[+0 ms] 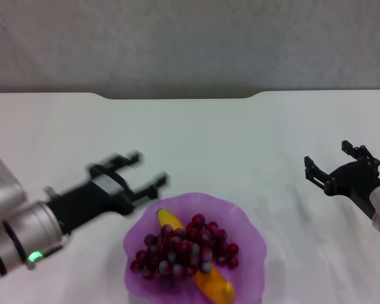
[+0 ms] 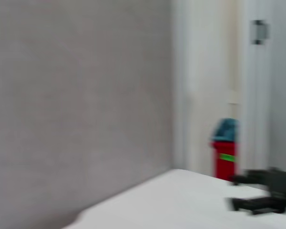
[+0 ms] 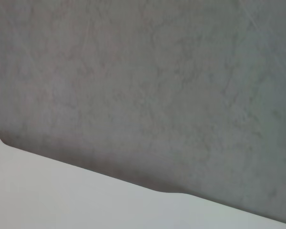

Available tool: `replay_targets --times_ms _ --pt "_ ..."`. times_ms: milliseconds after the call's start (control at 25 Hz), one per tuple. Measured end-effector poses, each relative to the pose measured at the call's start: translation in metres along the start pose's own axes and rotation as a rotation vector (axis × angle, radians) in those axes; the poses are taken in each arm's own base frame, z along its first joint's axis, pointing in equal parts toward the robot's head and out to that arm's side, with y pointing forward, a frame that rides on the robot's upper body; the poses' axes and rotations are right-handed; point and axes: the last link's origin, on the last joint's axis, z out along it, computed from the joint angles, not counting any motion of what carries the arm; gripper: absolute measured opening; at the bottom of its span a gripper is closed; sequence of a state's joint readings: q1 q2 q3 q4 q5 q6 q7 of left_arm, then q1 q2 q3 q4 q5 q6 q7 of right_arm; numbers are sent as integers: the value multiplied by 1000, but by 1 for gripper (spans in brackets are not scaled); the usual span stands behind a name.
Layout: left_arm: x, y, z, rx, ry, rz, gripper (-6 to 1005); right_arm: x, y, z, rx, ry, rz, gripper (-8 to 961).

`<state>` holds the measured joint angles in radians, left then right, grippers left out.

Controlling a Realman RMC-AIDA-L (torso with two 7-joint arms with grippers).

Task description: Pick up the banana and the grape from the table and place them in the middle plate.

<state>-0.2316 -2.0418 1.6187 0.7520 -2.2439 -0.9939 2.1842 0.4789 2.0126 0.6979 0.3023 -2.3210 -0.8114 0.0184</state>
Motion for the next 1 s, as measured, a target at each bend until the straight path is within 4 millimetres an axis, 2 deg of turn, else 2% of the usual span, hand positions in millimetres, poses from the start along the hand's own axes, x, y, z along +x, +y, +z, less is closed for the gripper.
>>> replay_targets --times_ms 40,160,360,400,480,680,840,1000 --pt "0 -8 -3 48 8 -10 559 0 0 0 0 -1 0 882" --pt "-4 -27 -12 171 25 -30 778 -2 1 1 -3 -5 -1 882" --pt "-12 -45 -24 286 67 -37 762 -4 1 2 -5 -12 -5 881" --pt "-17 -55 -34 385 133 -97 759 -4 1 3 -5 -14 -7 881" --pt "-23 -62 -40 459 153 -105 762 -5 1 3 -6 -17 -11 880" --pt "-36 -76 -56 613 134 -90 766 -7 1 5 -8 -22 -14 879" --pt "-47 -85 -70 730 124 -149 765 -10 2 6 2 -37 -49 879" --pt "-56 -90 -75 789 96 -204 765 -12 -7 -5 92 -100 -85 878"
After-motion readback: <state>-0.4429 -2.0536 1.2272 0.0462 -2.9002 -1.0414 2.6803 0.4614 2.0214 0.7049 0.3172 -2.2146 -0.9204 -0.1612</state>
